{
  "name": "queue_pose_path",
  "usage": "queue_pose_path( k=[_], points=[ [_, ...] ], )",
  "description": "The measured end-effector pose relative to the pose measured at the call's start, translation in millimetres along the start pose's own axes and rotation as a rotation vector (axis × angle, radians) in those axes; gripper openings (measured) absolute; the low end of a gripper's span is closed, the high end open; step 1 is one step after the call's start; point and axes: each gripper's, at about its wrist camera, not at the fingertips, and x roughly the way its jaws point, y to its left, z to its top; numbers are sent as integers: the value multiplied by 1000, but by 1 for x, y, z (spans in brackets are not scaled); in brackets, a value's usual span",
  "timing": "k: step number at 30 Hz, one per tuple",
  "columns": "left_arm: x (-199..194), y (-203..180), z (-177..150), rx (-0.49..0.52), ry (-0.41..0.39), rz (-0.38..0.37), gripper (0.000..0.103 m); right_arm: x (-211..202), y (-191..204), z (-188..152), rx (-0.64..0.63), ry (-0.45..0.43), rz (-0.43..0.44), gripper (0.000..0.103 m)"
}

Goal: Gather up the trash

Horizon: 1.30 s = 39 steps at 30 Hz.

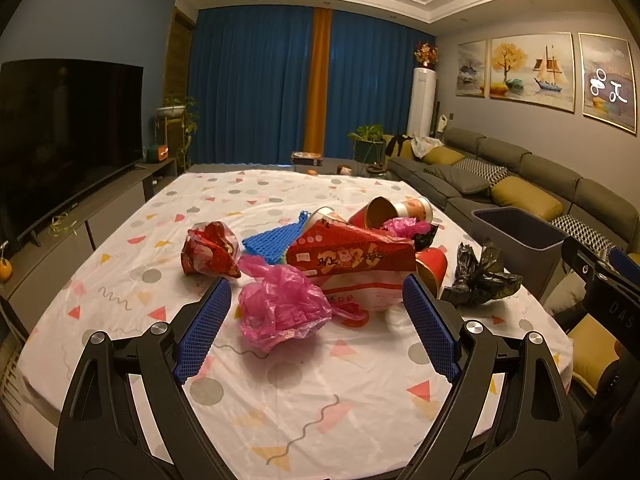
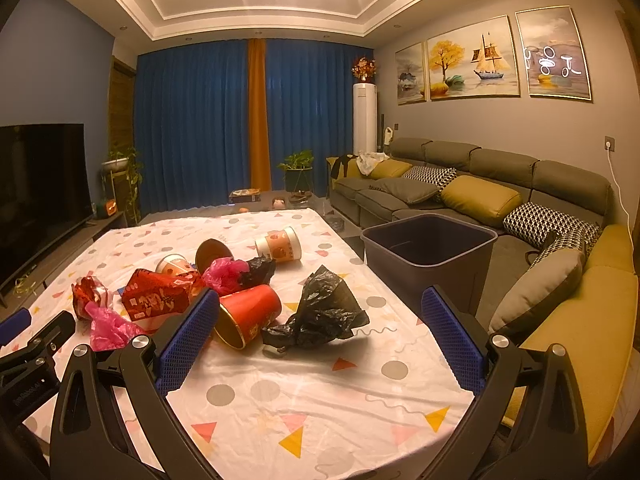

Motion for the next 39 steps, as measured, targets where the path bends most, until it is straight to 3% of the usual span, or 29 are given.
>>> queue_pose_path(
  k=[39],
  points=[
    [-1, -1, 5, -11, -7, -7, 86, 1, -3, 3, 6, -16, -8, 98]
  ],
)
